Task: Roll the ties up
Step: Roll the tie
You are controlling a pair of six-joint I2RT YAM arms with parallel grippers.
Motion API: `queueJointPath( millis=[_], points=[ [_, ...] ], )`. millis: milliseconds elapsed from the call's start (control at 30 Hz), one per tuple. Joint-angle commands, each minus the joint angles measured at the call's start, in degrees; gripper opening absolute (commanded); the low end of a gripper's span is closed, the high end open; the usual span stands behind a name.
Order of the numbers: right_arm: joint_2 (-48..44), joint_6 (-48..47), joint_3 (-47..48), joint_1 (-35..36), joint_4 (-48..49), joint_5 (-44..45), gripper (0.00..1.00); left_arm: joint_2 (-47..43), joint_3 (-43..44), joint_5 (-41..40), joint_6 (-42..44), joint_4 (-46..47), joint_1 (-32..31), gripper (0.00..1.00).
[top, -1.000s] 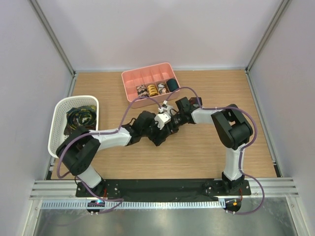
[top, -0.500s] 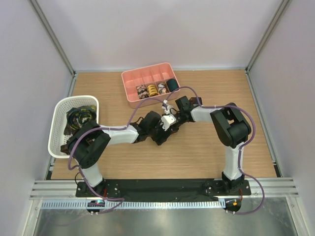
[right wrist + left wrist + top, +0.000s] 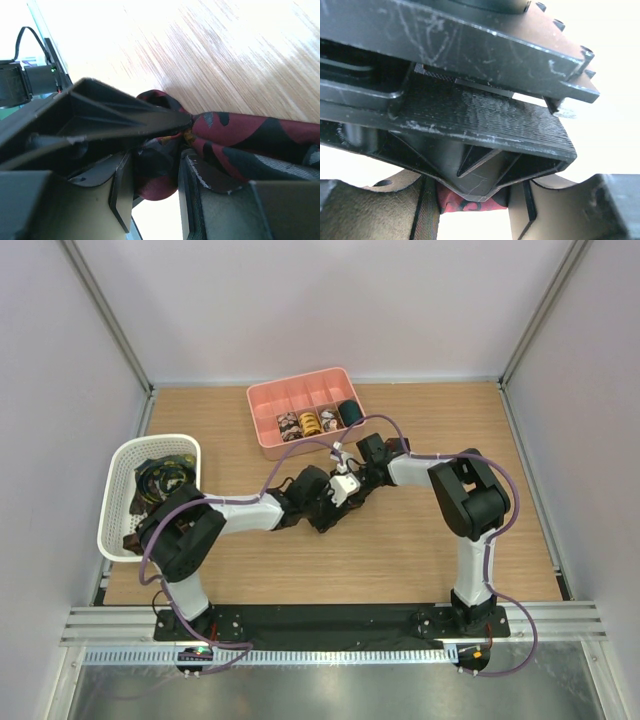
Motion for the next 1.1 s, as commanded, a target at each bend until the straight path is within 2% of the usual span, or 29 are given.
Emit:
queueJointPath(
  millis=[0, 33, 133, 200, 300, 333, 433, 633, 900, 933, 1067],
  points=[
    [2.62, -3.95, -0.37, 0.8, -3.7, 8.05, 0.1, 1.38, 1.49, -1.62, -0.94, -2.06, 0.69, 0.51],
    [2.71, -4.12, -0.28, 0.71, -3.7, 8.05, 0.1, 1.47, 1.67, -1.7, -1.12, -2.15, 0.69, 0.64],
    [2.71, -4.21, -0.54, 0.71, -3.62, 7.7, 0.1, 1.55, 1.67, -1.79, -1.03, -2.15, 0.69, 0.65],
    [2.71, -4.47, -0.54, 0.71, -3.62, 8.05, 0.1, 1.64, 1.93, -2.32, -1.21, -2.15, 0.69, 0.63],
    [2.88, -4.47, -0.54, 0.71, -3.7, 8.14, 0.1, 2.17, 2.37, -1.97, -0.77, -3.63, 0.69, 0.53],
    [2.88, -4.47, -0.54, 0.8, -3.62, 8.05, 0.1, 2.43, 2.55, -2.06, -0.68, -3.82, 0.69, 0.44],
    [2.36, -4.38, -0.89, 0.71, -3.18, 8.49, 0.16, 3.66, 3.78, -3.1, -0.77, -6.27, 0.69, 0.31],
    [0.25, -2.46, -0.72, 0.71, -2.82, 9.1, 0.39, 4.37, 3.43, -4.6, -2.26, -7.25, 0.6, 0.29],
    [-3.18, 1.23, 0.51, -0.87, -1.69, 7.36, 0.45, 6.21, 4.83, -3.99, -2.7, -9.18, 0.6, 0.28],
    [-3.36, 1.59, 0.34, -1.13, -0.9, 6.3, 0.53, 6.65, 4.83, -3.9, -2.79, -9.18, 0.6, 0.27],
    [-4.5, 2.65, -0.02, -2.1, -0.1, 4.71, 0.55, 7.53, 5.45, -3.82, -2.88, -9.62, 0.6, 0.27]
  ],
)
